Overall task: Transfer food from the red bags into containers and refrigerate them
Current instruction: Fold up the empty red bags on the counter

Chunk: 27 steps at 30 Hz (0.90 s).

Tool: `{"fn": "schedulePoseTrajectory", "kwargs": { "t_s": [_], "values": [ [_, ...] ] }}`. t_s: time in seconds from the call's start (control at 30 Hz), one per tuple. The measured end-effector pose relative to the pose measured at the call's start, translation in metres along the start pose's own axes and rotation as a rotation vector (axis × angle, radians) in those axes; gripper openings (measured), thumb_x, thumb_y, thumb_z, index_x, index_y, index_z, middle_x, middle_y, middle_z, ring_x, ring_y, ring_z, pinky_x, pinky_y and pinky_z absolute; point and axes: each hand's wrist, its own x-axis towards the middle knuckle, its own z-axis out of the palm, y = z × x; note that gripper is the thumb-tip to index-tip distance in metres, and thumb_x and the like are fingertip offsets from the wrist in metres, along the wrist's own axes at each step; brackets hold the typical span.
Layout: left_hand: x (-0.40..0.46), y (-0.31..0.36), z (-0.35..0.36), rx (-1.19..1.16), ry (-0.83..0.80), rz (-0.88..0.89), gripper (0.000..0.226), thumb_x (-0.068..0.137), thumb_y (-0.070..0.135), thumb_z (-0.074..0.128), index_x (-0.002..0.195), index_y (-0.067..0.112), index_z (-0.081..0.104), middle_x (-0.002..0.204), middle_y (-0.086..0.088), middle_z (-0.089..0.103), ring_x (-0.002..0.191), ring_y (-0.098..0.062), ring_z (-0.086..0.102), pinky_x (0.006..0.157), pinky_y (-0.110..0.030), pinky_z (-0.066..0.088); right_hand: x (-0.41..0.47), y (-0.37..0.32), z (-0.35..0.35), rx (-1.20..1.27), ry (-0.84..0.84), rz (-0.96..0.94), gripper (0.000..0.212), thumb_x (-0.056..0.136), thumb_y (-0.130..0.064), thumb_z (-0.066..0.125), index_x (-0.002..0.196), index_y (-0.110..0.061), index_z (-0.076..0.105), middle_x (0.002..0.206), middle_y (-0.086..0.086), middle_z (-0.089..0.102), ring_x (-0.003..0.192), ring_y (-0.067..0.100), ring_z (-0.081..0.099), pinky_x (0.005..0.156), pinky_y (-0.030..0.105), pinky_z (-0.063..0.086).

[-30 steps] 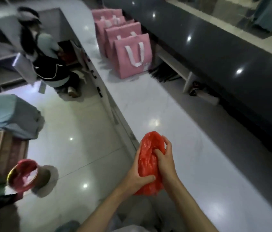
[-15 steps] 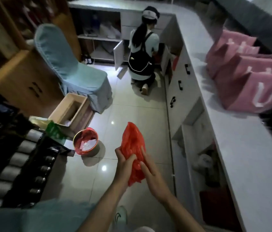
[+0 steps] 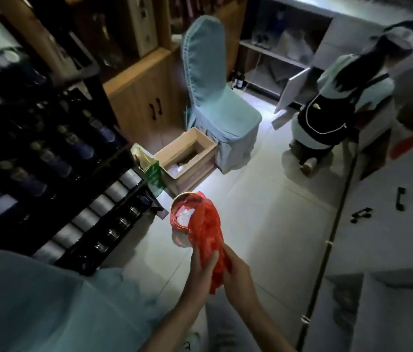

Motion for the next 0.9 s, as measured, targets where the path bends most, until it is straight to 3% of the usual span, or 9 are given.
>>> {"fn": "schedulePoseTrajectory", "kwargs": {
  "t_s": [0.07,0.17,0.27,0.37,0.43,0.53,0.63,0.73,0.9],
  "values": [
    [0.024,0.004,-0.001,0.041,0.005,-0.013,0.094,0.081,0.075,0.055,0.160,0.040,0.019,0.157,0.009,0.041,0.142,-0.013,0.046,0.118,-0.047,0.042,0.033,0.003,0.001,0.023,-0.037,0.029,0.038,0.104,-0.006,0.053,0.127,-0.035,0.063,0.100,-0.034,0.073,0.094,-0.005,0.071,0.074,0.007,0.053],
    [0.062,0.014,-0.002,0.110,0.145,-0.044,0.084,0.090,0.064,0.058,0.158,0.036,0.018,0.149,0.002,0.048,0.132,-0.020,0.056,0.108,-0.051,0.050,0.080,0.014,0.000,0.019,-0.089,0.067,0.037,0.103,-0.007,0.055,0.131,-0.030,0.063,0.120,-0.011,0.069,0.102,0.004,0.069,0.079,0.009,0.053],
    [0.111,0.019,-0.005,0.103,0.336,-0.092,0.060,0.087,0.061,0.067,0.129,0.036,0.031,0.130,-0.004,0.063,0.105,-0.023,0.072,0.087,-0.049,0.062,0.130,0.029,0.000,-0.077,-0.125,0.030,0.036,0.100,-0.022,0.064,0.136,-0.027,0.061,0.133,-0.011,0.047,0.112,0.004,0.060,0.085,0.013,0.056],
    [0.168,0.021,-0.012,0.130,0.443,-0.163,0.045,0.093,0.044,0.070,0.117,0.021,0.040,0.115,-0.006,0.065,0.090,-0.021,0.072,0.065,-0.031,0.063,0.182,0.051,0.010,-0.091,-0.194,0.106,0.038,0.094,-0.033,0.069,0.130,-0.035,0.056,0.126,-0.020,0.053,0.111,0.005,0.062,0.088,0.026,0.060],
    [0.209,0.014,-0.020,0.147,0.484,-0.195,0.041,0.094,0.041,0.070,0.117,0.016,0.047,0.112,-0.005,0.065,0.090,-0.016,0.069,0.058,-0.014,0.056,0.214,0.068,0.019,-0.079,-0.249,0.149,0.038,0.094,-0.032,0.069,0.126,-0.039,0.051,0.124,-0.023,0.058,0.109,0.000,0.064,0.086,0.022,0.060],
    [0.277,-0.022,-0.039,0.127,0.515,-0.236,0.034,0.093,0.043,0.071,0.111,0.018,0.056,0.110,-0.003,0.068,0.095,-0.016,0.069,0.066,-0.016,0.057,0.267,0.103,0.045,-0.034,-0.306,0.209,0.031,0.099,-0.029,0.065,0.125,-0.037,0.050,0.120,-0.024,0.063,0.108,-0.012,0.062,0.087,0.013,0.055],
    [0.355,-0.084,-0.057,0.105,0.462,-0.265,0.031,0.093,0.044,0.071,0.114,0.025,0.060,0.116,0.000,0.066,0.105,-0.017,0.068,0.090,-0.037,0.061,0.321,0.168,0.081,-0.066,-0.322,0.228,0.031,0.099,-0.030,0.063,0.126,-0.040,0.053,0.125,-0.019,0.060,0.115,-0.001,0.061,0.099,0.023,0.053],
    [0.430,-0.154,-0.078,0.184,0.405,-0.292,0.040,0.094,0.038,0.071,0.128,0.021,0.061,0.126,-0.003,0.063,0.116,-0.022,0.064,0.102,-0.043,0.056,0.369,0.254,0.123,-0.166,-0.336,0.197,0.043,0.095,-0.036,0.061,0.137,-0.025,0.056,0.130,-0.006,0.058,0.120,0.007,0.058,0.103,0.037,0.053],
    [0.540,-0.253,-0.117,0.271,0.365,-0.362,0.046,0.098,0.034,0.068,0.139,0.015,0.057,0.134,-0.006,0.065,0.118,-0.024,0.062,0.101,-0.031,0.049,0.438,0.390,0.190,-0.371,-0.397,0.049,0.061,0.092,-0.043,0.054,0.148,-0.019,0.050,0.140,-0.001,0.061,0.126,0.020,0.059,0.105,0.035,0.050]
  ]
}}
